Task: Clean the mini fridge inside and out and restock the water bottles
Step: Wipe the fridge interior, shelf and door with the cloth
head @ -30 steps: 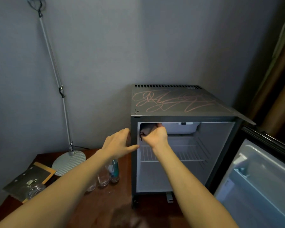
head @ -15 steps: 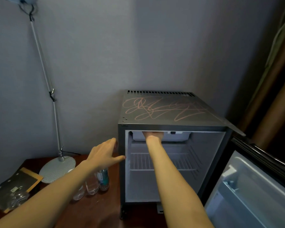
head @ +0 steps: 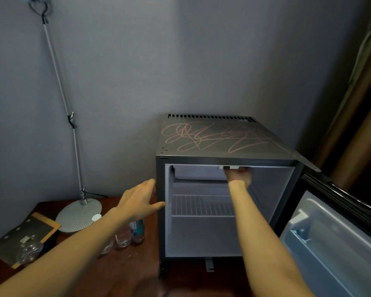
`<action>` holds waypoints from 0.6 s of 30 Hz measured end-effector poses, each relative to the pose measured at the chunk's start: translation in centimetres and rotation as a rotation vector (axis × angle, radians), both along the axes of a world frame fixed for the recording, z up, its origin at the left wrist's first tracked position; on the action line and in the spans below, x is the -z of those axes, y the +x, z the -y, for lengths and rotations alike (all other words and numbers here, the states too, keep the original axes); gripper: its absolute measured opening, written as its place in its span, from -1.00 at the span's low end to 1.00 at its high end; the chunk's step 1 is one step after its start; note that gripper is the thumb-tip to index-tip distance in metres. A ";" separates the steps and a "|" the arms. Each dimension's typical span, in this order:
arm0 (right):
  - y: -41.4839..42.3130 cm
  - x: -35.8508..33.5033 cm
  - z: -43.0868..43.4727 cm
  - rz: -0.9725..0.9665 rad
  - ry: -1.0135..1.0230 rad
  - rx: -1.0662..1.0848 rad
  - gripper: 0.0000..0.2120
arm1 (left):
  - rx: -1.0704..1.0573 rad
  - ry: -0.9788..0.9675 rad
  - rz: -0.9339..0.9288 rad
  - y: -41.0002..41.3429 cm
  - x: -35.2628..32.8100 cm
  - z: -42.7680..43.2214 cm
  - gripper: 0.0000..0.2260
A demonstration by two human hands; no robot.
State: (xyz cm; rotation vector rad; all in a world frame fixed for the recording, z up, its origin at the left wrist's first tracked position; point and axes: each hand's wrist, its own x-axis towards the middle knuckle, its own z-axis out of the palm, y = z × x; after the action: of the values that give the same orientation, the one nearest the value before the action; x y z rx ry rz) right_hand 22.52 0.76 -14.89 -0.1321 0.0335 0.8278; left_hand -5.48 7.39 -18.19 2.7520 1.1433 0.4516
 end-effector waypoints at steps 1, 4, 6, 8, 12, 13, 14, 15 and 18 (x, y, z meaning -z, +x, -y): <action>0.8 0.2 0.5 0.001 0.009 0.027 -0.69 | 0.001 0.006 -0.007 -0.2 0.0 0.0 -0.62; 1.7 0.1 1.9 -0.004 0.004 0.062 -0.76 | -0.011 0.018 -0.025 -0.4 0.0 -0.1 -0.64; 1.1 -0.2 1.7 -0.027 0.010 0.053 -0.75 | -0.015 0.012 -0.033 -0.3 0.0 0.0 -0.64; -0.2 -0.2 0.8 -0.039 -0.016 0.043 -0.72 | -0.005 0.004 -0.031 0.0 0.0 0.2 -0.64; -3.6 -0.4 -0.8 -0.101 -0.050 -0.041 -0.68 | 0.001 -0.011 -0.019 -0.1 -0.2 0.6 -0.66; -4.6 -0.7 -1.3 -0.133 -0.043 -0.087 -0.67 | 0.003 -0.008 -0.018 -0.2 -0.2 0.6 -0.68; -5.8 -0.9 -1.9 -0.155 -0.033 -0.127 -0.62 | 0.002 -0.006 -0.014 -0.3 -0.2 0.6 -0.69; -7.1 -1.1 -2.2 -0.159 -0.044 -0.173 -0.58 | -0.001 -0.007 -0.012 -0.5 -0.2 0.6 -0.69; -10.7 -0.7 -3.0 -0.157 -0.193 -0.265 -0.64 | -0.020 -0.014 -0.015 -0.6 0.0 0.5 -0.70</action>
State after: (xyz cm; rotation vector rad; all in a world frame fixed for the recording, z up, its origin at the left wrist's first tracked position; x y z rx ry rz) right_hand 11.81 3.79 -14.20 -0.2577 0.2481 1.0981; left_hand -6.11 6.90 -18.23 2.7388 1.1743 0.4243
